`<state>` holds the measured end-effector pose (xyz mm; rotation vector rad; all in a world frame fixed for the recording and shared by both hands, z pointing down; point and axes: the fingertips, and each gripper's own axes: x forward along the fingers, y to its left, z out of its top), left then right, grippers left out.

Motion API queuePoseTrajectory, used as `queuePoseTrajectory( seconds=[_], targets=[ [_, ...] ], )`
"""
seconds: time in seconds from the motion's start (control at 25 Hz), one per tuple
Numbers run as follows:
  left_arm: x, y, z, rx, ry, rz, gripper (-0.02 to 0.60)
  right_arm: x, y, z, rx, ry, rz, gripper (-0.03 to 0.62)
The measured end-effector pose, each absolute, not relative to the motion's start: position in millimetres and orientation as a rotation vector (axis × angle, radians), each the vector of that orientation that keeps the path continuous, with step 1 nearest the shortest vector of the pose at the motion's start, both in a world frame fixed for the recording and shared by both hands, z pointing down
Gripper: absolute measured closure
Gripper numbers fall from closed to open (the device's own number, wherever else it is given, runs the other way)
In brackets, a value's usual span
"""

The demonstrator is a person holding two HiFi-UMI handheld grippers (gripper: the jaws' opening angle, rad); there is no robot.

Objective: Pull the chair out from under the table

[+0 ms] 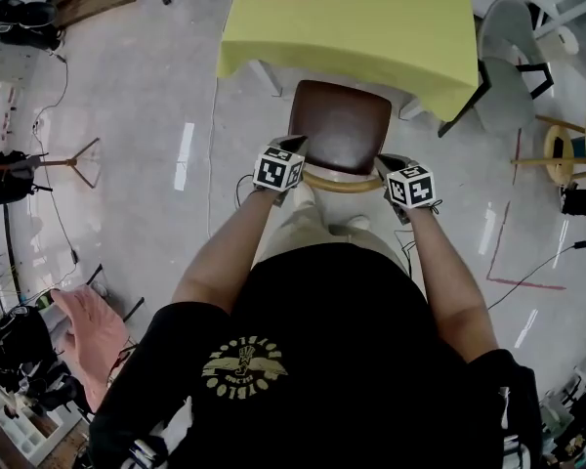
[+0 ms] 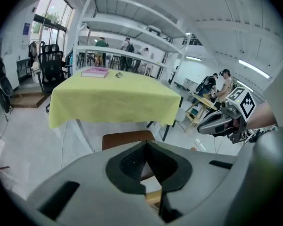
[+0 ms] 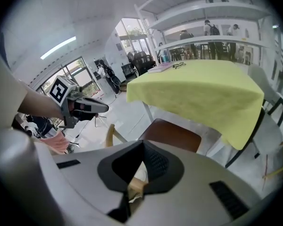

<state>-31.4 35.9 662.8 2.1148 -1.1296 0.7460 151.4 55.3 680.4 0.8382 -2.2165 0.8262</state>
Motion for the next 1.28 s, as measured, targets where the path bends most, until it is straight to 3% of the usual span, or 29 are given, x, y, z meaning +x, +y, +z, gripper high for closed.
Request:
queuePoseTrajectory(
  seconds=[0.36, 1.28],
  targets=[
    [-38, 2, 583, 2.193, -1.25, 0.486, 0.572, 140, 34, 628, 0.894, -2.305, 0.713, 0.583],
    [-31, -59, 429, 2.557, -1.243, 0.344, 0.572, 123, -39, 481, 1.141, -2.543, 0.557, 0.583]
  ],
)
